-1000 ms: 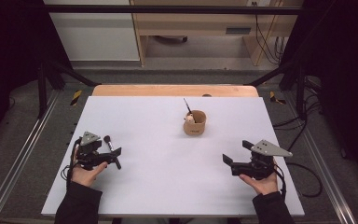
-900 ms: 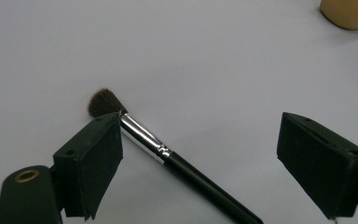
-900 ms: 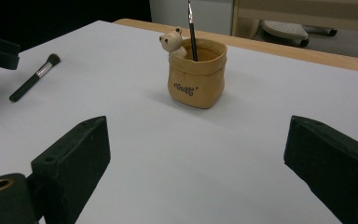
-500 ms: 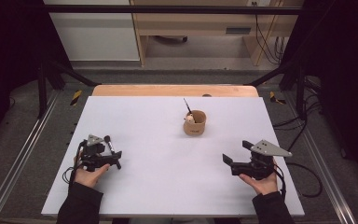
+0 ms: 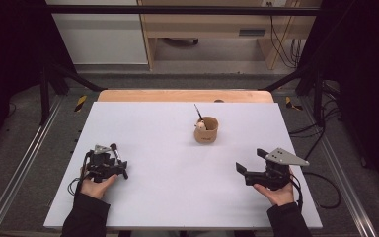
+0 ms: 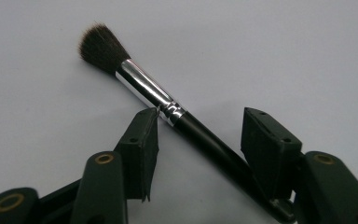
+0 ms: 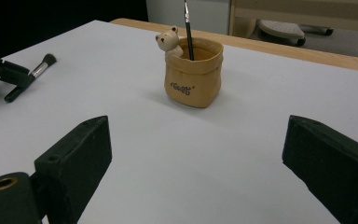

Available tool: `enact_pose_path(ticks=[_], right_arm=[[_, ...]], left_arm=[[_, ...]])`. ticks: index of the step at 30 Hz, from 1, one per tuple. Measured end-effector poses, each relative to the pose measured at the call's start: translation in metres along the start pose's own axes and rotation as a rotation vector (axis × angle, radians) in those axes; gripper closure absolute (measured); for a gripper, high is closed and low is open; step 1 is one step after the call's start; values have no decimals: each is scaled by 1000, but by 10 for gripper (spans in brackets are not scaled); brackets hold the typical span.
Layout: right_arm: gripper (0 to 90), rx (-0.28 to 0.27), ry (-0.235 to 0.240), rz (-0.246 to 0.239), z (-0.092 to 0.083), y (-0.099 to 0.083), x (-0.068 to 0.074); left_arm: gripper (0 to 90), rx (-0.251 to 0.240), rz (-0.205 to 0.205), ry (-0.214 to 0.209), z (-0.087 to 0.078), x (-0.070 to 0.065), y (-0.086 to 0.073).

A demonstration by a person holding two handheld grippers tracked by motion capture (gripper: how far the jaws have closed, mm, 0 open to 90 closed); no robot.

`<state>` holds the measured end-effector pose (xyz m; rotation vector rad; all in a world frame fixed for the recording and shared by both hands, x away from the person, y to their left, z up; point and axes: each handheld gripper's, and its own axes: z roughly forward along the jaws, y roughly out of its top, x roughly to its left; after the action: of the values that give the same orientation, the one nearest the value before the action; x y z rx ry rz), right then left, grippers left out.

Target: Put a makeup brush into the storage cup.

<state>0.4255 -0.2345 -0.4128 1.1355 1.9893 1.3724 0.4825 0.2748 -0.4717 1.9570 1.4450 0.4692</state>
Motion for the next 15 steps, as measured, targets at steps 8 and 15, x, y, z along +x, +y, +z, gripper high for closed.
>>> enact_pose_path(ticks=[8, 15], right_arm=[[87, 0, -3, -1, 0, 0, 1], [88, 1, -5, -1, 1, 0, 1]], left_arm=[[543, -1, -3, 3, -1, 0, -1], [618, 1, -17, -15, -2, 0, -2]])
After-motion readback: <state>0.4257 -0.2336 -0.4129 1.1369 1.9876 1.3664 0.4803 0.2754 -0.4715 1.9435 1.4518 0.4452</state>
